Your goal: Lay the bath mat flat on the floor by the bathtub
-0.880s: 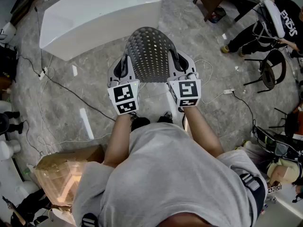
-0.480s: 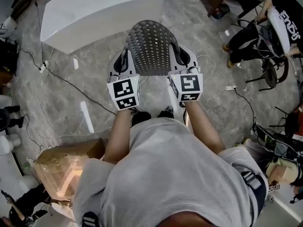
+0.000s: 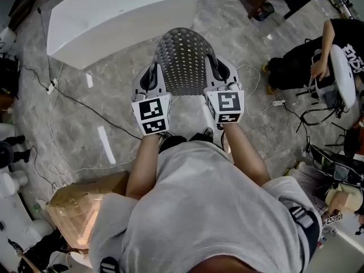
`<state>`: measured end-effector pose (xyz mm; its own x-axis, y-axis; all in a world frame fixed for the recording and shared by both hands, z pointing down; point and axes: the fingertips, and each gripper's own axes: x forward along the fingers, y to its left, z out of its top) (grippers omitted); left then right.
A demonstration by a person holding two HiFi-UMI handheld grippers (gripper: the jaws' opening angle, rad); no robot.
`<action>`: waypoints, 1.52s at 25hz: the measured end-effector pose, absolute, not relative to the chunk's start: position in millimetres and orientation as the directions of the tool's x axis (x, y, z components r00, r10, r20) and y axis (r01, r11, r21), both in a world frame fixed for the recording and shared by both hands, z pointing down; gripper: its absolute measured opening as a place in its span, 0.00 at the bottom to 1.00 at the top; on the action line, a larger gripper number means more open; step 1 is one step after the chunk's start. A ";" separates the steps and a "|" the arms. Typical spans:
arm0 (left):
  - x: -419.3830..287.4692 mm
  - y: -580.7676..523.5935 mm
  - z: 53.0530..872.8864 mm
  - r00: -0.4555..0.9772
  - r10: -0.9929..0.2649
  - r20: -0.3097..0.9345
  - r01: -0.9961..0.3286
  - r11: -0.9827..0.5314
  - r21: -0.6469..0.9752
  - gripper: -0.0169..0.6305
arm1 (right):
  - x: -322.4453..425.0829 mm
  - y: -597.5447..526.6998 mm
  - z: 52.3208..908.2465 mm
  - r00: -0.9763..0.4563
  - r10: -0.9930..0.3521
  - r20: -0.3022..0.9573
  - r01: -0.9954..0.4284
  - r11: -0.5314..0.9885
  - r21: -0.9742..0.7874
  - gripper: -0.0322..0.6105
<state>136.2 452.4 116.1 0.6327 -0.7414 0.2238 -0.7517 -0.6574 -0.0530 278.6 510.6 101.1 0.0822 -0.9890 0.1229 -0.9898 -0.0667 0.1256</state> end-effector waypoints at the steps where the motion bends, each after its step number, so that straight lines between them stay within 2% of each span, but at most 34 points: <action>1: 134.4 450.2 116.7 0.641 -0.733 0.227 -0.742 -0.667 -0.057 0.06 | 276.9 508.8 101.9 0.094 -0.988 0.124 -0.989 -0.079 0.123 0.09; 9: 115.4 425.8 118.1 0.687 -0.689 0.232 -0.701 -0.712 -0.039 0.06 | 256.3 494.0 101.7 0.161 -0.978 0.134 -0.983 -0.146 0.115 0.09; 17: 157.8 381.4 137.4 0.718 -0.639 0.275 -0.660 -0.751 -0.023 0.06 | 292.8 457.5 122.2 0.202 -0.964 0.173 -0.976 -0.183 0.118 0.09; 30: 254.0 275.5 171.7 0.693 -0.623 0.363 -0.668 -0.744 0.000 0.06 | 387.5 338.4 156.2 0.151 -0.959 0.241 -0.988 -0.140 0.063 0.09; 38: 287.5 211.5 178.8 0.630 -0.680 0.375 -0.728 -0.685 -0.019 0.06 | 423.6 269.4 166.5 0.070 -0.961 0.266 -0.996 -0.051 0.074 0.09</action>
<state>287.5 211.5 178.8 0.6298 -0.6800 0.3754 -0.7282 -0.6851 -0.0192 423.6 269.4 166.5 0.0695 -0.9615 0.2659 -0.9959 -0.0514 0.0744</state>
